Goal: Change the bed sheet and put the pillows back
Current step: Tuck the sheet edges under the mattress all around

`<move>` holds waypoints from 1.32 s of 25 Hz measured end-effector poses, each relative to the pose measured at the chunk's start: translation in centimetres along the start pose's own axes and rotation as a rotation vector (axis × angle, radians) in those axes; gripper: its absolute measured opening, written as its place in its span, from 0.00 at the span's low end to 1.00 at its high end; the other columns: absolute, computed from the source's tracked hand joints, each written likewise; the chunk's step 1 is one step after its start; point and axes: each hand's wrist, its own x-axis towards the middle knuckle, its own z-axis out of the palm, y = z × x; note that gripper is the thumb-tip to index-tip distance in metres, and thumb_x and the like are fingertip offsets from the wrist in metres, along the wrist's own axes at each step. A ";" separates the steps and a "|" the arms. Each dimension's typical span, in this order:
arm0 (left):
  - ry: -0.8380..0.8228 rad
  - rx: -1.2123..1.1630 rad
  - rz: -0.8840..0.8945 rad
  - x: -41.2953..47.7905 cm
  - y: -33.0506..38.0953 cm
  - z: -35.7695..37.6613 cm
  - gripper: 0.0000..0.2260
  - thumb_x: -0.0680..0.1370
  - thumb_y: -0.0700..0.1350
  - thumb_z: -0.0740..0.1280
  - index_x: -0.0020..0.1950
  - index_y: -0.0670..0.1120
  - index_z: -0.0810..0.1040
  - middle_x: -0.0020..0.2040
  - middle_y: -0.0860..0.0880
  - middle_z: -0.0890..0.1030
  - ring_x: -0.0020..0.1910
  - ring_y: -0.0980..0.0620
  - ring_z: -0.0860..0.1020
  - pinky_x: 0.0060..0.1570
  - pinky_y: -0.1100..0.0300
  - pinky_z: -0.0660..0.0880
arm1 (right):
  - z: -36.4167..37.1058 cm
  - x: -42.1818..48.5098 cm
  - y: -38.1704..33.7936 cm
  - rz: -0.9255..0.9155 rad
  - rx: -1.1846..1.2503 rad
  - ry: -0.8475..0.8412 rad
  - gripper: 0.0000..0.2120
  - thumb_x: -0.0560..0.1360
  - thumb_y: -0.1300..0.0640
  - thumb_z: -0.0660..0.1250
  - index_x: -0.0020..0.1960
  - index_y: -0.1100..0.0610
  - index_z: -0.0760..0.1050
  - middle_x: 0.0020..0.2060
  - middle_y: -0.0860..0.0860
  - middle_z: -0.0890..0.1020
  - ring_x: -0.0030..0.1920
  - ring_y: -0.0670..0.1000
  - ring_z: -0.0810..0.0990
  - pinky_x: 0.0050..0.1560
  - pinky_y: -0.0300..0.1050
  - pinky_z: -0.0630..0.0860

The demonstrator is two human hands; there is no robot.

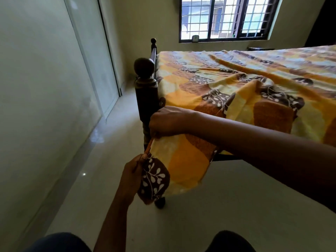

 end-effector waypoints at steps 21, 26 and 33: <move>0.024 -0.434 -0.147 1.9 1.4 1.4 0.10 0.81 0.46 0.56 0.51 0.49 0.77 0.47 0.48 0.84 0.45 0.50 0.82 0.40 0.60 0.78 | 0.9 0.7 1.2 -0.079 0.045 -0.113 0.16 0.81 0.49 0.53 0.64 0.49 0.72 0.61 0.45 0.76 0.64 0.47 0.70 0.60 0.41 0.62; 0.437 0.297 0.261 1.1 0.7 5.6 0.14 0.77 0.50 0.62 0.42 0.40 0.80 0.38 0.43 0.81 0.36 0.47 0.77 0.41 0.55 0.75 | 0.5 1.3 0.6 0.040 0.098 -0.160 0.14 0.80 0.49 0.56 0.60 0.50 0.75 0.58 0.46 0.78 0.60 0.47 0.73 0.55 0.41 0.62; 0.364 0.189 0.239 2.4 -0.5 5.7 0.13 0.76 0.40 0.59 0.38 0.36 0.79 0.31 0.36 0.76 0.31 0.45 0.72 0.35 0.57 0.62 | 7.8 -9.0 -7.4 1.090 1.101 1.185 0.07 0.74 0.54 0.69 0.51 0.52 0.80 0.48 0.49 0.82 0.50 0.42 0.78 0.49 0.34 0.74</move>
